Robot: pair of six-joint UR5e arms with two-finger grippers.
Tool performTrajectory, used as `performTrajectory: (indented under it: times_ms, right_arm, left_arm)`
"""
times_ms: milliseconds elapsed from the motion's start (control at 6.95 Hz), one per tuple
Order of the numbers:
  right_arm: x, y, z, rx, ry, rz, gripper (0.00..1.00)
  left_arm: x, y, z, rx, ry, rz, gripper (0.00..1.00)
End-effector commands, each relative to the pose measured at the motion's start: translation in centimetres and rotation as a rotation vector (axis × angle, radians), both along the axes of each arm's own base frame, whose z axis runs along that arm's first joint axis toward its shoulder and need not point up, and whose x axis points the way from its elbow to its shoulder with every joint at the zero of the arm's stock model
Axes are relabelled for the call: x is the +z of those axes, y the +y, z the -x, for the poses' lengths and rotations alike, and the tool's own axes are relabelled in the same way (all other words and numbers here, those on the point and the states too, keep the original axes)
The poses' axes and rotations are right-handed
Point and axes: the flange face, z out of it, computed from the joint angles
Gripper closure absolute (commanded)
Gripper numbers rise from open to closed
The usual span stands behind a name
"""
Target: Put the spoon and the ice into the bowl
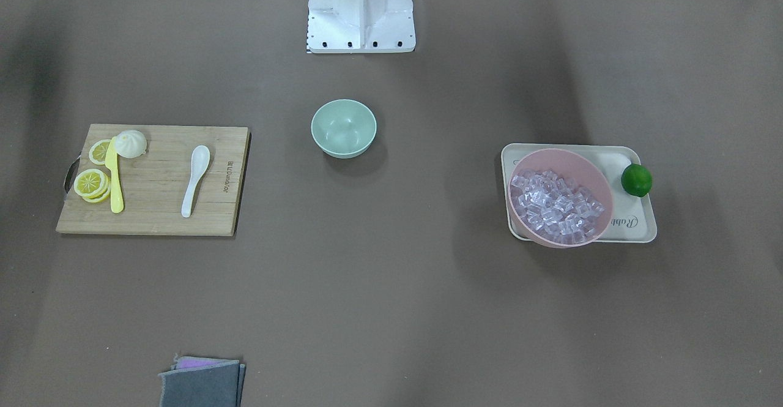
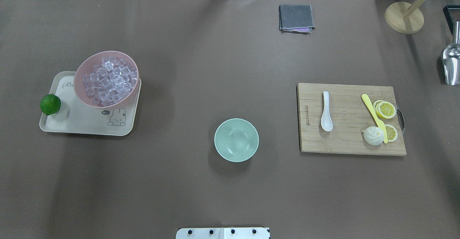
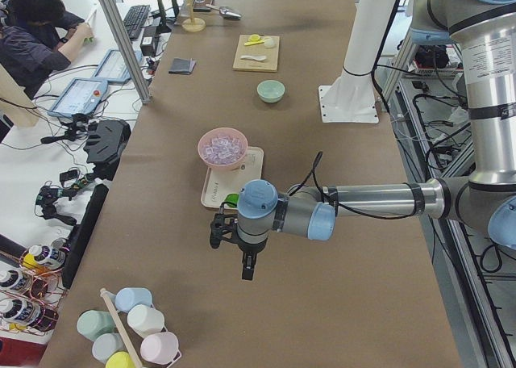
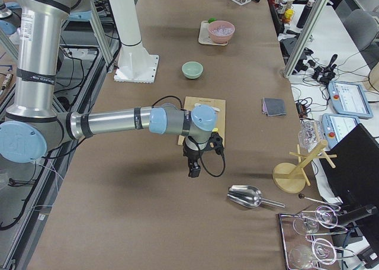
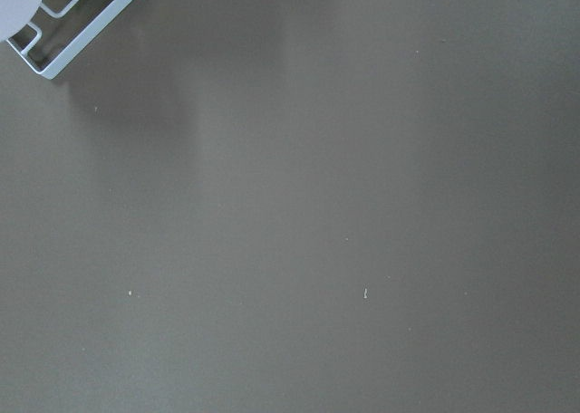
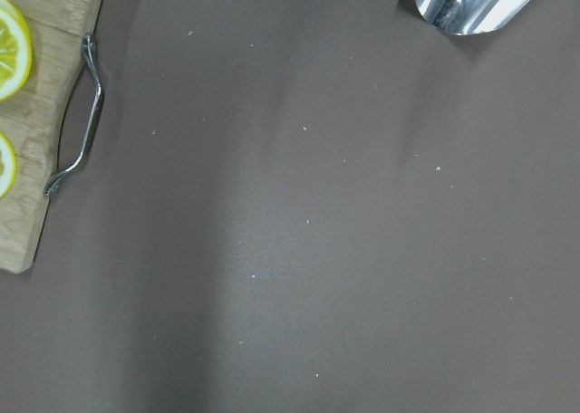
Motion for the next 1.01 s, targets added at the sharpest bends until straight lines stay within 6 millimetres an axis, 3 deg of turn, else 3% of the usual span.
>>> performTrajectory:
  times_ms: [0, 432, 576, 720, 864]
  right_arm:
    - [-2.1, -1.2, 0.4, 0.005, -0.057, -0.18, 0.0]
    - [-6.9, -3.9, 0.7, 0.088, -0.093, -0.374, 0.0]
    - [-8.1, -4.4, 1.0, 0.116, -0.11, -0.397, 0.01]
    - [-9.3, -5.0, 3.0, 0.137, -0.13, -0.375, 0.01]
    - [-11.9, -6.3, 5.8, 0.182, -0.17, -0.353, 0.01]
  left_arm:
    - [-2.5, -2.1, -0.1, -0.006, 0.003, -0.059, 0.02]
    - [-8.3, -7.6, -0.2, -0.018, 0.014, -0.35, 0.02]
    - [-9.5, -7.7, -0.3, -0.014, 0.025, -0.399, 0.02]
    - [-10.0, -7.4, -0.6, 0.0, 0.061, -0.49, 0.02]
    - [-10.7, -6.7, -1.2, 0.029, 0.147, -0.535, 0.01]
